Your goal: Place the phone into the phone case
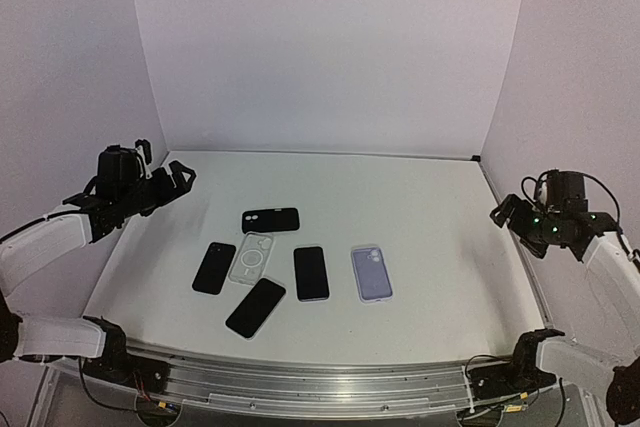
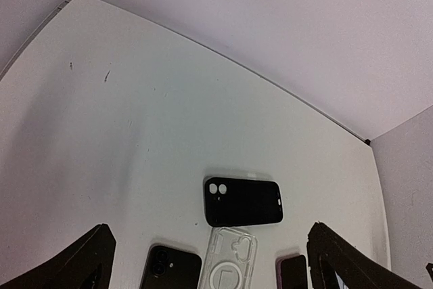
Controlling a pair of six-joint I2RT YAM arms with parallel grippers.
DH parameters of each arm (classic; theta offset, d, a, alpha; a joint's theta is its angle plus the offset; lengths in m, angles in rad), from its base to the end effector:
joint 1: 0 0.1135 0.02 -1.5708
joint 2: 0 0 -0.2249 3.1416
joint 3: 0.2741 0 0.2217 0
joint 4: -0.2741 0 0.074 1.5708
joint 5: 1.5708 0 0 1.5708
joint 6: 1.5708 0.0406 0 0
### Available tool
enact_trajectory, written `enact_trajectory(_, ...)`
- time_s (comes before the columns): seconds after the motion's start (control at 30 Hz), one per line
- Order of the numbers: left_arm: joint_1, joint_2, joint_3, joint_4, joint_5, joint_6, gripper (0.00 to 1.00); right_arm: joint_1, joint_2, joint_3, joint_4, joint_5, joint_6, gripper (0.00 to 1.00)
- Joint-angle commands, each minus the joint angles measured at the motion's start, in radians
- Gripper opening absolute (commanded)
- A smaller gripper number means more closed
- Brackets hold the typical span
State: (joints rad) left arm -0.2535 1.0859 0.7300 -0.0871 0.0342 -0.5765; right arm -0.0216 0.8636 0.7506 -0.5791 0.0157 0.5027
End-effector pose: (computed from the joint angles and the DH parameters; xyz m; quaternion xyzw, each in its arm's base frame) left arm 0.2316 -0.0614 0.2452 -0.1269 0.8355 -0.2287 0.4832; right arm 0.1809 -0.0045 0.2469 0.2378 0.8732 0.0944 0.4148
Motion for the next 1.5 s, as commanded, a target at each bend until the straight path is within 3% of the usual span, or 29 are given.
enact_trajectory(0.0,0.005,-0.051,-0.013,-0.009,-0.006,-0.015,1.00,-0.001,-0.001,-0.002,-0.008,0.047,-0.012,0.98)
enact_trajectory(0.2,0.005,-0.056,-0.012,-0.032,0.012,-0.018,1.00,-0.001,0.031,0.034,-0.051,-0.084,-0.008,0.98)
enact_trajectory(0.47,0.004,0.019,0.055,-0.138,0.028,-0.035,1.00,0.004,0.102,0.080,-0.125,-0.122,0.004,0.98)
enact_trajectory(0.7,-0.026,0.100,0.105,-0.206,0.059,-0.059,1.00,0.129,0.122,0.089,-0.153,0.011,-0.005,0.98)
enact_trajectory(0.87,-0.139,0.191,0.167,-0.259,0.025,-0.117,1.00,0.178,0.143,0.075,-0.160,0.081,-0.012,0.98)
enact_trajectory(1.07,-0.383,0.362,0.287,-0.365,-0.117,-0.241,1.00,0.195,0.161,0.046,-0.171,0.139,-0.046,0.98)
enact_trajectory(1.3,-0.609,0.629,0.550,-0.485,-0.236,-0.341,1.00,0.196,0.142,0.005,-0.174,0.175,-0.076,0.98)
enact_trajectory(1.47,-0.681,0.879,0.795,-0.627,-0.249,-0.362,1.00,0.196,0.141,-0.002,-0.174,0.187,-0.078,0.98)
